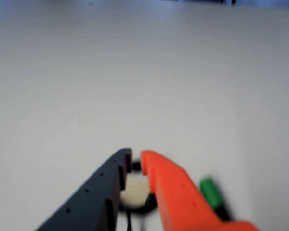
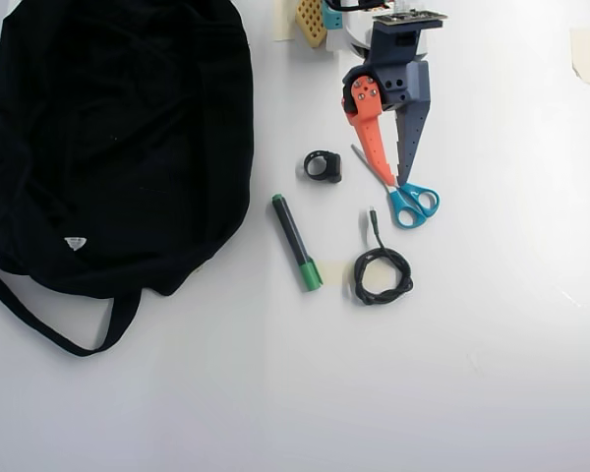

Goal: Put the cable into the black bag

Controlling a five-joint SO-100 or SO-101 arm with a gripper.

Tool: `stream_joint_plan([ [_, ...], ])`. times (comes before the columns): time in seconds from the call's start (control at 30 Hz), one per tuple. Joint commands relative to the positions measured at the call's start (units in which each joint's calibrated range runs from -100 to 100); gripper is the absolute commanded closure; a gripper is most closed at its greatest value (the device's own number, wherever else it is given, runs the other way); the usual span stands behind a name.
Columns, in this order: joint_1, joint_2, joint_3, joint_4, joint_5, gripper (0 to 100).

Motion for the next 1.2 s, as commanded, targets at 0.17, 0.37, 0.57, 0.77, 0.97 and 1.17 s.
stream_joint_plan([
  [0.17, 2.9, 16.9, -25.6, -1.3, 0.8, 98],
  [0.37, 4.7, 27.9, -39.1, -1.3, 0.9, 98],
  [0.57, 5.0, 38.3, -52.1, -1.3, 3.5, 98],
  [0.77, 5.0, 40.1, -53.4, -1.2, 3.6, 98],
  [0.97, 5.0, 38.2, -52.8, 8.8, 3.3, 98],
  [1.17, 5.1, 32.2, -53.5, 23.9, 3.7, 98],
])
